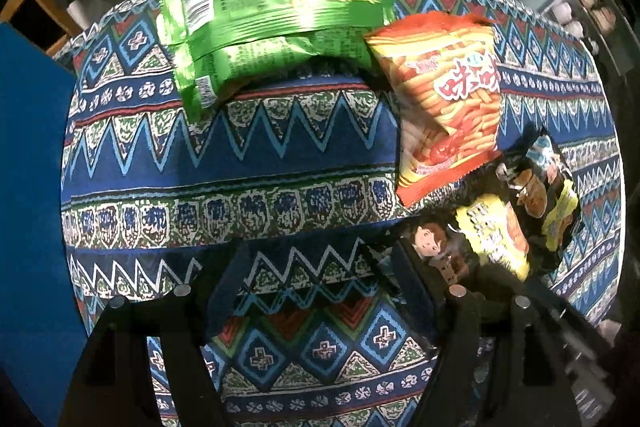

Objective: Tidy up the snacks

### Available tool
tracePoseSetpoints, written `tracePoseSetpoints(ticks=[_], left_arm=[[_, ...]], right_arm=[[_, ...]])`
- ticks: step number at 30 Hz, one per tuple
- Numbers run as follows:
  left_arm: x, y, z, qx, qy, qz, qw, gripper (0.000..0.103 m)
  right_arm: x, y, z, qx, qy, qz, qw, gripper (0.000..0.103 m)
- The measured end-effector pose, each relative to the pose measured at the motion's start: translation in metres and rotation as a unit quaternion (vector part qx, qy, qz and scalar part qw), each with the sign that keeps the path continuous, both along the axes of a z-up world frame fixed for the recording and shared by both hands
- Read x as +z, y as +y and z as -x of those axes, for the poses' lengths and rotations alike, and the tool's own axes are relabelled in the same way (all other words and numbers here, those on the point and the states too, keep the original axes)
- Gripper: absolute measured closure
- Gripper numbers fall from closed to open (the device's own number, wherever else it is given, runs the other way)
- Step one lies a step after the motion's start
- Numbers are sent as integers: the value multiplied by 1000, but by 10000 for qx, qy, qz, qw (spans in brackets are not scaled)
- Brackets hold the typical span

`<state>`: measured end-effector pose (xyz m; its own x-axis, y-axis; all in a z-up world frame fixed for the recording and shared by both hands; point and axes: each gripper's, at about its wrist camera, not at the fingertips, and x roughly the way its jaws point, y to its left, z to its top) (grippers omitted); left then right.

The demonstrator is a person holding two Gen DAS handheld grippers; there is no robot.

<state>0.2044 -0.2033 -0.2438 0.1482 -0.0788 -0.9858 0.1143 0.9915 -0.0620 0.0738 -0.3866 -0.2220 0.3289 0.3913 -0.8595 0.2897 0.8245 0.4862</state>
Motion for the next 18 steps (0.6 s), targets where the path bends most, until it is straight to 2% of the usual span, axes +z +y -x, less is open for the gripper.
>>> tracePoseSetpoints(ticks=[4, 9, 13, 18], left_arm=[[-2, -8, 8, -191, -54, 13, 9998, 27], [-9, -32, 30, -487, 54, 334, 9982, 27], [-13, -50, 45, -774, 235, 504, 9954, 27], [-13, -43, 57, -526, 262, 429, 9973, 27]], right_arm=[[1, -2, -9, -85, -45, 16, 10000, 43], [4, -10, -18, -246, -4, 105, 9996, 43], [1, -13, -21, -244, 148, 264, 9992, 34], [0, -4, -18, -135, 272, 604, 9977, 33]])
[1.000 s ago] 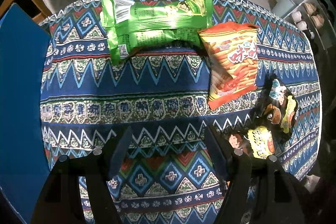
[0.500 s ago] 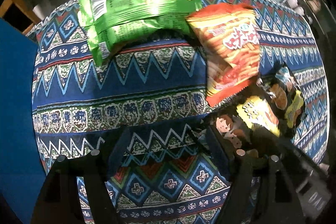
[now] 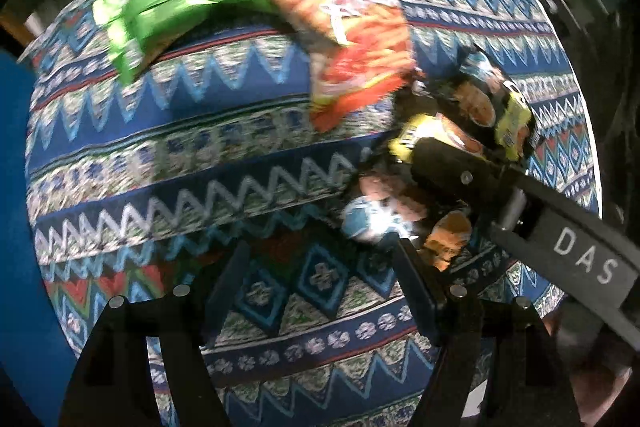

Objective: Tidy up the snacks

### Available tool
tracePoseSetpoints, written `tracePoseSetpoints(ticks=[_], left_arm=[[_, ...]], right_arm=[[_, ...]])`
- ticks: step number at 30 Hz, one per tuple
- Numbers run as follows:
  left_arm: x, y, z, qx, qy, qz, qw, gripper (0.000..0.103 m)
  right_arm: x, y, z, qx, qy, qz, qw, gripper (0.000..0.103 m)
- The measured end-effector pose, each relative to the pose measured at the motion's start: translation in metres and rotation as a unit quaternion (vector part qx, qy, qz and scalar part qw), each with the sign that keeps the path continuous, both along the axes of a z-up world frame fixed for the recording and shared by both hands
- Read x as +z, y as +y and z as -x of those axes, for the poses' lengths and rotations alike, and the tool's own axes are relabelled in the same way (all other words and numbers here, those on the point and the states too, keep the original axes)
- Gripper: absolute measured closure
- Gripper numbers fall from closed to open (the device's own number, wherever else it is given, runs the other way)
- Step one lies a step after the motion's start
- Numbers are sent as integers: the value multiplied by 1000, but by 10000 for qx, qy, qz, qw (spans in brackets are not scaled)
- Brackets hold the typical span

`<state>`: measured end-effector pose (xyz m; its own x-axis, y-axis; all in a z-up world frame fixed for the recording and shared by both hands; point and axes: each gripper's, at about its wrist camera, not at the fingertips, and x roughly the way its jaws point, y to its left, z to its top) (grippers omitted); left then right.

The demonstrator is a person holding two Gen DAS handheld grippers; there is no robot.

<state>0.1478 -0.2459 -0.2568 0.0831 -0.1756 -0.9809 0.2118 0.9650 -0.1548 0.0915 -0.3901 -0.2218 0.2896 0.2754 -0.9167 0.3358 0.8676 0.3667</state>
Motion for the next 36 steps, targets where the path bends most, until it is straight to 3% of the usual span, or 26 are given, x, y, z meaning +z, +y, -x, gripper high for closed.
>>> tracePoseSetpoints(ticks=[11, 20, 22, 26, 33, 36], left_arm=[[2, 57, 8, 641, -56, -30, 9979, 27], [3, 102, -7, 1069, -19, 265, 9939, 27], [7, 106, -16, 1154, 18, 376, 9926, 27], [16, 94, -25, 1324, 118, 648, 9890, 27], [30, 43, -46, 1334, 43, 692, 9886, 22], [43, 61, -40, 1592, 41, 849, 9836, 21]], right_arm=[[-2, 27, -12, -64, 211, 549, 9982, 32], [-5, 46, -23, 73, 139, 1085, 9940, 31], [-4, 45, -23, 151, 97, 1035, 9945, 36], [0, 39, -18, 193, 23, 1033, 9945, 40], [16, 23, -4, 228, -175, 1123, 9933, 40], [26, 16, 0, 239, -287, 1138, 9928, 40]])
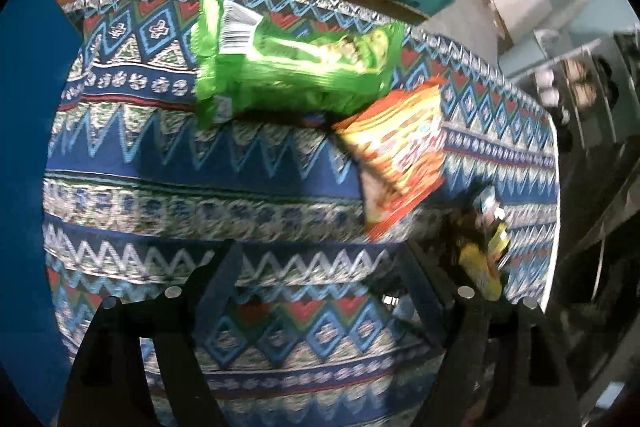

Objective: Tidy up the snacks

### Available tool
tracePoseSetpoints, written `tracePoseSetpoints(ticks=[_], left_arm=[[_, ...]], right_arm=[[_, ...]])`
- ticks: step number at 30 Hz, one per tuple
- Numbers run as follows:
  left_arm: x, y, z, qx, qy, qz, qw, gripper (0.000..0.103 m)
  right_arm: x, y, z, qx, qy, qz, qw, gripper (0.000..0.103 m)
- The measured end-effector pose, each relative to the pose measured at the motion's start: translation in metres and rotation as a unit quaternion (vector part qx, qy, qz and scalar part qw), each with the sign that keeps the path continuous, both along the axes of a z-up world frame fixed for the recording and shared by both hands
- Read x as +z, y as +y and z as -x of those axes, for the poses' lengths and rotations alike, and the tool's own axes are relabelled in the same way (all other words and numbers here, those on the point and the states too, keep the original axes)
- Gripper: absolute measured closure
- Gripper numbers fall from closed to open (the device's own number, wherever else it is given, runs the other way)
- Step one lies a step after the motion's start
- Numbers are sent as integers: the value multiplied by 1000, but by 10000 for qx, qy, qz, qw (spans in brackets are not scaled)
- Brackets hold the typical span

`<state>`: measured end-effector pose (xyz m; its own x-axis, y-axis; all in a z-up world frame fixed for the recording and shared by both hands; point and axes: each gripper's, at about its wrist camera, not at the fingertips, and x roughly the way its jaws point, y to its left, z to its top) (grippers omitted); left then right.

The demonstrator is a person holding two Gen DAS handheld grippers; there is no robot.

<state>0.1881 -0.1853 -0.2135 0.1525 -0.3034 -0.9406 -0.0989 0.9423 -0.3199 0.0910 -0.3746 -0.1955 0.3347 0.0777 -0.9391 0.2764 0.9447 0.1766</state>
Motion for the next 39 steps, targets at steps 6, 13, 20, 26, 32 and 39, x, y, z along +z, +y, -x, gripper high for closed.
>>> tracePoseSetpoints(ticks=[6, 13, 20, 26, 32, 39], left_arm=[[-3, -6, -6, 636, 43, 246, 9977, 18], [-4, -29, -16, 1053, 12, 285, 9940, 17], [-19, -40, -33, 1437, 264, 278, 9889, 17], [-30, -37, -39, 1585, 395, 314, 9861, 17], [-27, -37, -35, 1347, 154, 272, 9904, 49], [-18, -32, -25, 1110, -10, 154, 9937, 60]], right_arm=[[18, -14, 8, 77, -205, 167, 9996, 40], [37, -33, 11, 43, -354, 354, 9987, 40], [46, -48, 12, -100, -456, 294, 9985, 40], [46, -52, 10, -112, -462, 219, 9986, 40], [44, -55, 10, -116, -438, 211, 9987, 40], [47, -50, 9, -46, -450, 183, 9988, 40]])
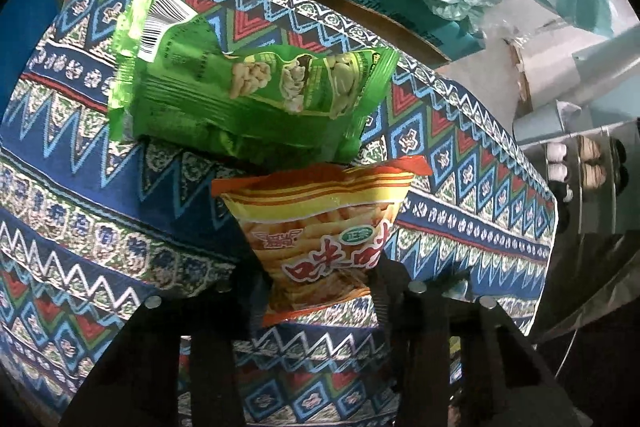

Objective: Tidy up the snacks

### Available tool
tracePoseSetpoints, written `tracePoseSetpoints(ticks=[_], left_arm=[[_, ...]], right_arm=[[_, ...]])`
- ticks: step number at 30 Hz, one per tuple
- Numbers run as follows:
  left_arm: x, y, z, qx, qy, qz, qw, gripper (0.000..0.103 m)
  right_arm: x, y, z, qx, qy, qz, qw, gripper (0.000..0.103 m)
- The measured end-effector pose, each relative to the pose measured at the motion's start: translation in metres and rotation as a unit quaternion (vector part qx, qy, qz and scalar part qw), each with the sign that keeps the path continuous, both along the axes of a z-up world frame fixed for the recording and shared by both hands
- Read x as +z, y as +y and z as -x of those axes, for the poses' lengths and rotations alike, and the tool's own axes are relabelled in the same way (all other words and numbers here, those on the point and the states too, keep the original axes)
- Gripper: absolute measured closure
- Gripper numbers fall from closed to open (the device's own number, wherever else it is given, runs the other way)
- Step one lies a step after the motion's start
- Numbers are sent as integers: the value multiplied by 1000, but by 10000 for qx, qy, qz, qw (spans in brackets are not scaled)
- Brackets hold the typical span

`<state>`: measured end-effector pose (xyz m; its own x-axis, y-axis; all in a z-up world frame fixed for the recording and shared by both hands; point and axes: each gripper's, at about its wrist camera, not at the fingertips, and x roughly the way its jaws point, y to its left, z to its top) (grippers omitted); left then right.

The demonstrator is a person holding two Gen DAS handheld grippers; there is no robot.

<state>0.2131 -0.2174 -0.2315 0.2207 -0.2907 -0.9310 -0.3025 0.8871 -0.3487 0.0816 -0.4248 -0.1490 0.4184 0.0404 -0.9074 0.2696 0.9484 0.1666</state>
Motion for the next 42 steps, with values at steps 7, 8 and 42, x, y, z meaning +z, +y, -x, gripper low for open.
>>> tracePoseSetpoints(ticks=[7, 8, 42], left_arm=[[15, 15, 20, -371, -23, -248, 9990, 60], [18, 19, 23, -409, -32, -278, 9988, 60], [163, 177, 131, -683, -1268, -1360, 9802, 61]], right_arm=[[10, 12, 2, 167, -76, 20, 9998, 40], [10, 13, 2, 180, -83, 20, 9998, 40], [93, 168, 3, 1749, -725, -162, 9818, 40]])
